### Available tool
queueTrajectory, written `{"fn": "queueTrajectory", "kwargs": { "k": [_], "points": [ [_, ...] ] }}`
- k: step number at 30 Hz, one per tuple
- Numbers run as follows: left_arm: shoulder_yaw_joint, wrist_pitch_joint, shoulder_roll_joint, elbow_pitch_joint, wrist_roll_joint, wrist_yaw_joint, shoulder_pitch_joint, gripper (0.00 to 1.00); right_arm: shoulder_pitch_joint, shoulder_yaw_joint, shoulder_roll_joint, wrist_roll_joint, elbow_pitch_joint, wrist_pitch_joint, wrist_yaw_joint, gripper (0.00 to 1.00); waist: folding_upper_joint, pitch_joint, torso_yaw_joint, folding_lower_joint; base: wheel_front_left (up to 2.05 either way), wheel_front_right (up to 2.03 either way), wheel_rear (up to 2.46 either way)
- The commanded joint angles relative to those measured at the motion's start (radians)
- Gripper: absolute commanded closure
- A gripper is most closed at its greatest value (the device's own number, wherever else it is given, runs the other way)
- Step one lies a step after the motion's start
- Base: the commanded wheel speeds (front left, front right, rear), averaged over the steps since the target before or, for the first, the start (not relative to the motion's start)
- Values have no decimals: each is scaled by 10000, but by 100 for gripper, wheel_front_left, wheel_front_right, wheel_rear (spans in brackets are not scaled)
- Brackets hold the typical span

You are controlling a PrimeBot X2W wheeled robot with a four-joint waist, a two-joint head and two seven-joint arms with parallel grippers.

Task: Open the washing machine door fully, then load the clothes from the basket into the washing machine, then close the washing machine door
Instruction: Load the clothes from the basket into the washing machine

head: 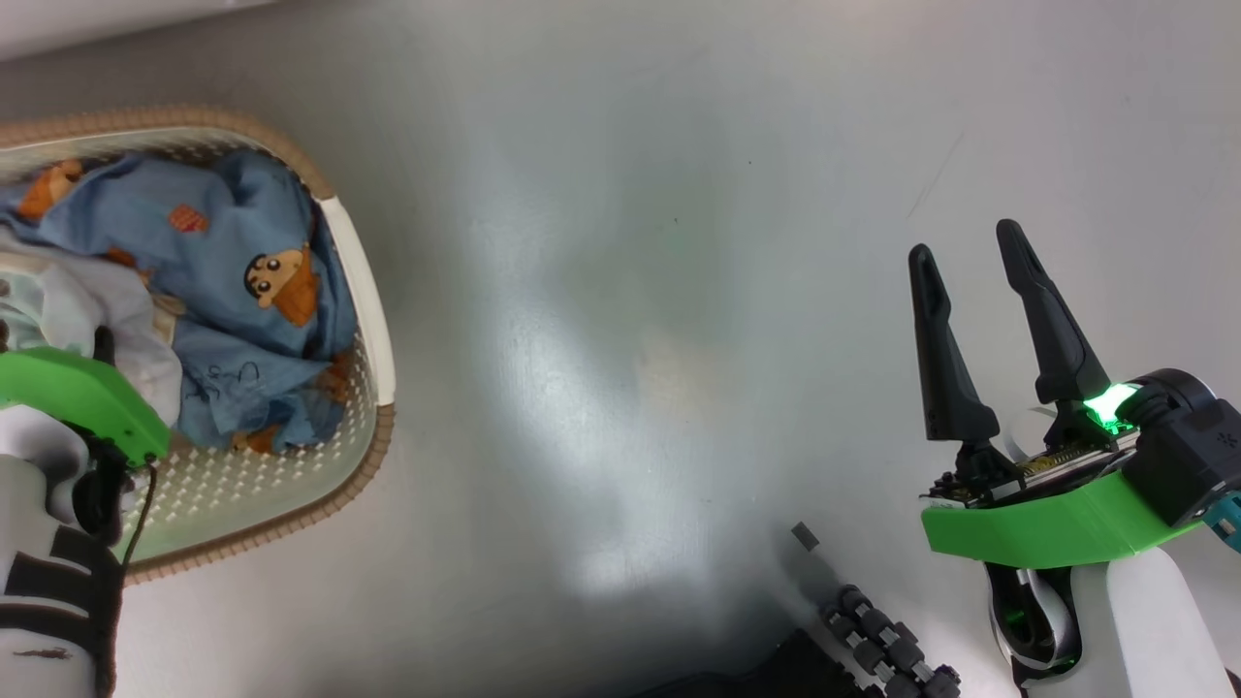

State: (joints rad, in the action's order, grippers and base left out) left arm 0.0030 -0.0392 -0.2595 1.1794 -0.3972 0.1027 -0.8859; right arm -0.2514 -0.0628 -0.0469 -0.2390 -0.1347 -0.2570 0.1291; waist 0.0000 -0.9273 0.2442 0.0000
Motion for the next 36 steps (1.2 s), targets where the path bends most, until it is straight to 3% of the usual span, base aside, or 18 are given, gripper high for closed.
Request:
{"fn": "queueTrajectory", "kwargs": {
  "k": [1, 20, 29, 36],
  "points": [
    [139, -260, -293, 21, -136, 58, 299, 100, 203, -152, -33, 114, -163, -48, 16, 0, 0, 141, -98, 0, 0, 0, 0],
    [-39, -1993, 252, -371, -706, 265, 1391, 100, 362, 118, -33, 395, -43, -48, 16, 0, 0, 1674, -922, 0, 0, 0, 0],
    [-193, -2208, 501, -1798, -1074, 277, 2417, 100, 551, 284, -33, 556, -38, -48, 16, 0, 0, 2290, -1321, 0, 0, 0, 0],
    [-7, -2222, 632, -3797, -1083, 278, 3534, 100, 679, 382, -33, 690, -53, -48, 16, 0, 0, 2720, -1613, 0, 0, 0, 0]
  ]
}}
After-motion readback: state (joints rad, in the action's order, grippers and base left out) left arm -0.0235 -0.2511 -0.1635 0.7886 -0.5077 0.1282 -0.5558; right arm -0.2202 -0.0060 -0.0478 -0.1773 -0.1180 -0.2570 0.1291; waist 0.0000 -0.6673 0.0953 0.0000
